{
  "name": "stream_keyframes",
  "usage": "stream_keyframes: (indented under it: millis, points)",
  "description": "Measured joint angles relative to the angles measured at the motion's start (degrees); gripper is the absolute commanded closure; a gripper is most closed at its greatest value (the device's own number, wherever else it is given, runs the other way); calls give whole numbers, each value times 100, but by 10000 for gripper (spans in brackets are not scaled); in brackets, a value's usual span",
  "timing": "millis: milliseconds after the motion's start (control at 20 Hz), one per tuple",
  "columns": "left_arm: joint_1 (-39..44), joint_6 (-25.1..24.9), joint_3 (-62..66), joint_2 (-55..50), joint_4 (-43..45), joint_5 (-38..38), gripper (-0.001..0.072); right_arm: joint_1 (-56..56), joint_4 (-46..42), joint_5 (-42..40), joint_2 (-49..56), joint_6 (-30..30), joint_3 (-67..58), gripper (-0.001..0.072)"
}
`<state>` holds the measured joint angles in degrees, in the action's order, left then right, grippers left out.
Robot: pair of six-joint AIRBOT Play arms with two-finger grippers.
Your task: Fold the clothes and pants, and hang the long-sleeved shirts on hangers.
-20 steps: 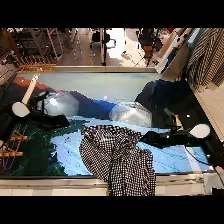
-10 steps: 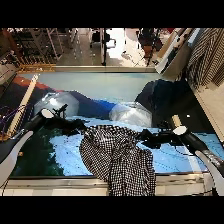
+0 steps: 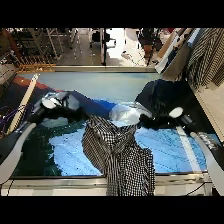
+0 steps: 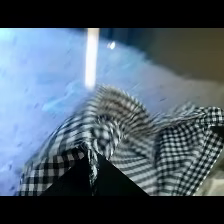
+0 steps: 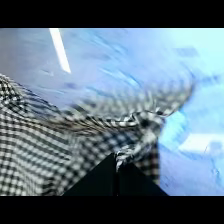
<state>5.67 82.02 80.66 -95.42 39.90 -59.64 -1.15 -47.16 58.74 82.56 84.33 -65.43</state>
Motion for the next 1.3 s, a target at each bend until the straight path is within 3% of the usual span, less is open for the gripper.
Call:
stream_keyframes:
  millis: [300, 400, 550, 600, 650, 700, 950, 1150, 1200, 1300]
  points:
    - [-804, -85, 2673, 905, -409, -872, 694, 481, -1482, 975, -914, 7, -3969, 687]
    - [-933, -98, 3067, 1281, -199, -1156, 694, 791, -1790, 1084, -1176, 39, -4605, 687]
    - [-903, 11, 2872, 1694, 243, -1613, 689, 1375, -2116, 1093, -1298, 74, -4577, 687]
    - [-872, 33, 2647, 1805, 400, -1727, 560, 1587, -2170, 992, -1252, 85, -4389, 687]
    - [-848, 79, 2391, 1899, 544, -1794, 258, 1775, -2218, 874, -1167, 101, -4181, 687]
    - [-841, 122, 2085, 1980, 732, -1882, 60, 1952, -2256, 723, -1038, 120, -3947, 687]
    - [-1375, 210, 774, 2229, 2455, -2629, 66, 2415, -2382, 140, -273, 380, -3217, 686]
    - [-2721, 367, -127, 2704, 4487, -2640, 68, 2551, -2409, 7, 151, 367, -3067, 686]
    - [-3158, 407, -348, 2861, 4745, -2463, 81, 2566, -2424, -35, 216, 348, -3049, 686]
    - [-3897, 457, -778, 3062, 5005, -2048, 196, 2586, -2420, -181, 289, 308, -3032, 686]
